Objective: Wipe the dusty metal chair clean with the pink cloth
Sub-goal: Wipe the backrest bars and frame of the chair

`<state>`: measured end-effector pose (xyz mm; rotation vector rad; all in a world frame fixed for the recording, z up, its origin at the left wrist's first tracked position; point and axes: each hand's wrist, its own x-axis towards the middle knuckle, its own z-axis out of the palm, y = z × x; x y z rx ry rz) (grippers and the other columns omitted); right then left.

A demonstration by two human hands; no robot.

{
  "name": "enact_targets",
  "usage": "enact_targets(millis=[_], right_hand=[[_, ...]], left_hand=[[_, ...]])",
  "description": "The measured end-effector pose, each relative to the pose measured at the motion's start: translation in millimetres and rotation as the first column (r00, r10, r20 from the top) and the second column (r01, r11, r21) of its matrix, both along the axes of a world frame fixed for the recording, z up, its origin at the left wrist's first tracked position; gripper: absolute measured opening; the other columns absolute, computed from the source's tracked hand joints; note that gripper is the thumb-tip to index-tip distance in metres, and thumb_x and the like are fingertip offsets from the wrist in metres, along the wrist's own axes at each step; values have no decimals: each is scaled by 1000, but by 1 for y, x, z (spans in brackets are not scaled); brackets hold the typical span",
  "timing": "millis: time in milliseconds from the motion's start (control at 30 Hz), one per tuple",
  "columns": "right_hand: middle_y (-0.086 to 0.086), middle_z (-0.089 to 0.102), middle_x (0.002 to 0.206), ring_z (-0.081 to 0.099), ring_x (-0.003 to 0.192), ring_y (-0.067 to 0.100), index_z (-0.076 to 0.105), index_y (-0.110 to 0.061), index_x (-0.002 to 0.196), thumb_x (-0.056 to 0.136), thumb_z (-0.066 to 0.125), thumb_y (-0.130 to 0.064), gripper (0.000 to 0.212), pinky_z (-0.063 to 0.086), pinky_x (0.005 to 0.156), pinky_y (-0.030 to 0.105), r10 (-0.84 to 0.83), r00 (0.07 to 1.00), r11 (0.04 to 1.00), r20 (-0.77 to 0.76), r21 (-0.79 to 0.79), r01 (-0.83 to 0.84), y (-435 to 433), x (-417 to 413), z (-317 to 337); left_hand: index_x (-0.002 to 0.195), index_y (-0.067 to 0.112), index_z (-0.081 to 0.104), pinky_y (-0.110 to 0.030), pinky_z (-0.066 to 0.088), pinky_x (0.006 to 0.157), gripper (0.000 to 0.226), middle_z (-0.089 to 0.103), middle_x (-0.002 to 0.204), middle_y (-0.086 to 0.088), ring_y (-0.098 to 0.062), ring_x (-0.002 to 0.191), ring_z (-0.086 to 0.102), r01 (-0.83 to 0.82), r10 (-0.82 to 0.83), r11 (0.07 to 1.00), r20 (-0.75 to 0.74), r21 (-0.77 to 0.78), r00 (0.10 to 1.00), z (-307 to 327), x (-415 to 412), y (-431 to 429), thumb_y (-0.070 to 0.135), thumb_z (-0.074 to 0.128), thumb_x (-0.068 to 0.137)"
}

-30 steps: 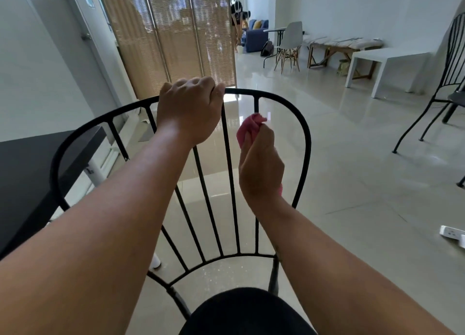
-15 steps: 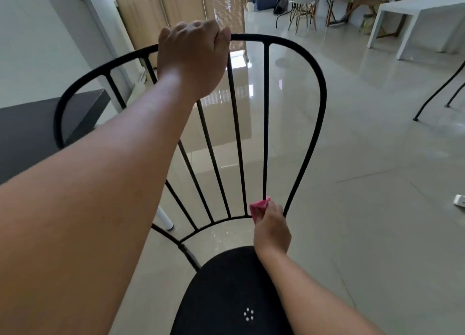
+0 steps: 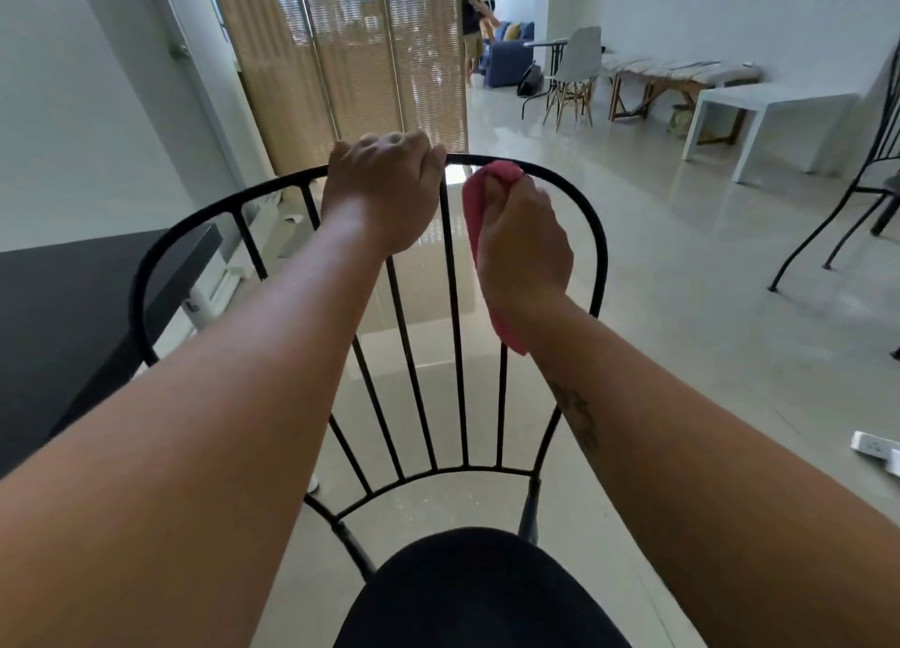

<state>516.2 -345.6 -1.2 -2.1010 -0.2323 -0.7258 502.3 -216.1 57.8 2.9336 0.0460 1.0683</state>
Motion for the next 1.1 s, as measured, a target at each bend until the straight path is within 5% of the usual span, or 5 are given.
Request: enact_targets(millis=[300, 433, 567, 700, 1100], right_hand=[[9, 56, 108, 63, 83, 29, 47, -9, 125, 103, 40, -38, 36, 40, 59, 32, -3, 991, 995, 135, -99, 16, -10, -8, -15], [10, 51, 98, 55, 70, 22, 48, -8, 109, 104, 43, -37, 30, 48, 45, 31, 90, 913, 970, 397, -244, 11, -14, -24, -22], [10, 51, 101, 53, 77, 20, 49, -12, 111, 101, 54, -25, 17, 55, 53, 32, 207, 850, 917, 484, -398, 3, 4, -17, -13], [7, 54, 106, 60, 92, 20, 63, -23, 108, 86, 76, -16, 26, 57, 58, 29, 146, 888, 956, 437, -293, -13, 26, -13, -1], [9, 57, 103, 63, 80, 23, 59, -7, 117, 102, 53, -21, 22, 56, 58, 36, 196, 889, 976, 413, -166, -138, 37, -6, -19]], left_hand=[[91, 21, 52, -35, 35, 73, 36, 50, 86, 3, -24, 87, 52, 193, -205, 977, -167, -84, 964, 13, -14, 22, 43, 25, 102], [111, 24, 55, -42, 39, 83, 48, 59, 106, -6, -30, 96, 57, -5, 15, 997, -119, 81, 993, 12, -38, 52, 52, 18, 100], [111, 20, 51, -43, 36, 82, 48, 62, 110, -12, -34, 96, 57, -149, 154, 988, -110, 49, 982, 0, -64, 80, 51, 17, 100], [114, 20, 50, -45, 31, 88, 44, 59, 119, -11, -35, 108, 52, -186, 180, 982, -158, -23, 971, -2, -66, 77, 49, 19, 101], [94, 25, 38, -46, 31, 90, 29, 59, 110, -10, -34, 103, 52, -166, 161, 985, -110, -43, 981, -5, -65, 75, 48, 22, 102]])
